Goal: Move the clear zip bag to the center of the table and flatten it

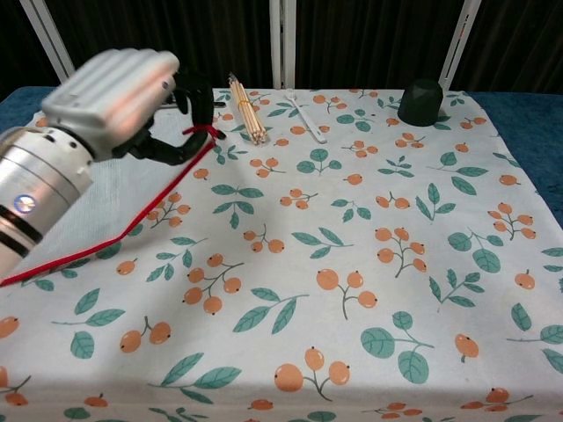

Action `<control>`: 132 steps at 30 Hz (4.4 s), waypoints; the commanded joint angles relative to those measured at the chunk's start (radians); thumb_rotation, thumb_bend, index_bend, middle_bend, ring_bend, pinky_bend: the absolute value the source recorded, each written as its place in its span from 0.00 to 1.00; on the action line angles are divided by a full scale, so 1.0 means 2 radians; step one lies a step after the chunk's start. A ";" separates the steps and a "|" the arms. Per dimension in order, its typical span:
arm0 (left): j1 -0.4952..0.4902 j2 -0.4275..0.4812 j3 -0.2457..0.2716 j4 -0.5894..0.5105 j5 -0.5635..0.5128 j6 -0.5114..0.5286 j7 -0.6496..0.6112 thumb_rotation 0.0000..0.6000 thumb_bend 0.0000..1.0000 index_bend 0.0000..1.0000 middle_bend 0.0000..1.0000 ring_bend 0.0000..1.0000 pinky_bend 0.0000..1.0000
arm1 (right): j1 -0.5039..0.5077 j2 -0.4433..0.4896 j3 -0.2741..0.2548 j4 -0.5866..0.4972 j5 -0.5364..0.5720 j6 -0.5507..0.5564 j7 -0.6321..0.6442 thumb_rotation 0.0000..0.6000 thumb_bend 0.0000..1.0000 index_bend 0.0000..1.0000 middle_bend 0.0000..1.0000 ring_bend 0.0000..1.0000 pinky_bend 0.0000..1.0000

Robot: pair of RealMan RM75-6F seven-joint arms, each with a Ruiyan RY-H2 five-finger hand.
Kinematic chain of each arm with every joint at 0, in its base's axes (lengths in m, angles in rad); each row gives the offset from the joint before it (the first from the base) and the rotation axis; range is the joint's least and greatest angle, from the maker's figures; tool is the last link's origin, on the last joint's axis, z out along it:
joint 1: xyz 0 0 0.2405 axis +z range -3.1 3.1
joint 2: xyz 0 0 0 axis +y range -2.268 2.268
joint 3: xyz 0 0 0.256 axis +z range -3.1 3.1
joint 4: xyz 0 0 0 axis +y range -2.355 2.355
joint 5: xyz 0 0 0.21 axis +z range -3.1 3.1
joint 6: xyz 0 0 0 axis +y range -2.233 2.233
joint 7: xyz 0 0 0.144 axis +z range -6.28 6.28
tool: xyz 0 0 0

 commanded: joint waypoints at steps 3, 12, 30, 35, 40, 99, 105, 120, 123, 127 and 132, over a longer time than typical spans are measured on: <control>0.037 0.014 0.012 -0.037 0.053 0.063 0.015 1.00 0.49 0.68 0.72 0.65 0.62 | 0.073 0.006 0.031 -0.040 -0.019 -0.065 -0.012 1.00 0.18 0.07 0.11 0.00 0.00; 0.066 0.023 0.023 -0.074 0.086 0.092 0.035 1.00 0.48 0.69 0.84 0.79 0.78 | 0.210 -0.044 0.083 -0.052 0.026 -0.207 -0.020 1.00 0.18 0.18 0.12 0.00 0.00; 0.094 0.046 0.015 -0.109 0.108 0.087 0.036 1.00 0.48 0.70 0.89 0.85 0.80 | 0.372 -0.214 0.118 0.083 0.114 -0.319 0.029 1.00 0.18 0.34 0.14 0.00 0.00; 0.096 0.049 0.008 -0.110 0.110 0.081 0.032 1.00 0.48 0.70 0.89 0.85 0.80 | 0.389 -0.235 0.112 0.109 0.105 -0.319 0.065 1.00 0.20 0.36 0.14 0.00 0.00; 0.097 0.050 0.003 -0.110 0.109 0.074 0.031 1.00 0.48 0.70 0.89 0.85 0.80 | 0.401 -0.247 0.105 0.127 0.095 -0.318 0.094 1.00 0.22 0.38 0.16 0.00 0.00; 0.147 0.051 -0.005 0.032 -0.044 -0.033 -0.023 1.00 0.50 0.71 0.88 0.84 0.79 | 0.373 -0.211 0.105 0.119 0.119 -0.217 0.173 1.00 0.48 0.93 0.44 0.12 0.05; 0.144 0.050 -0.019 0.057 -0.086 -0.061 -0.024 1.00 0.50 0.71 0.88 0.84 0.79 | 0.365 -0.194 0.103 0.110 0.112 -0.208 0.190 1.00 0.48 0.93 0.44 0.12 0.05; 0.141 0.064 -0.023 0.053 -0.131 -0.085 0.003 1.00 0.50 0.70 0.87 0.84 0.79 | 0.356 -0.186 0.096 0.108 0.102 -0.196 0.204 1.00 0.48 0.94 0.44 0.12 0.05; 0.141 0.071 -0.022 0.045 -0.133 -0.084 0.013 1.00 0.50 0.67 0.84 0.81 0.78 | 0.351 -0.183 0.095 0.095 0.102 -0.195 0.232 1.00 0.48 0.93 0.44 0.12 0.05; 0.140 0.104 -0.028 -0.003 -0.167 -0.103 0.035 1.00 0.34 0.31 0.56 0.54 0.67 | 0.342 -0.185 0.076 0.107 0.080 -0.180 0.197 1.00 0.48 0.93 0.43 0.12 0.05; 0.145 0.129 -0.044 -0.039 -0.150 -0.070 0.007 1.00 0.19 0.14 0.27 0.28 0.49 | 0.321 -0.197 0.039 0.110 0.056 -0.159 0.141 1.00 0.47 0.86 0.39 0.12 0.05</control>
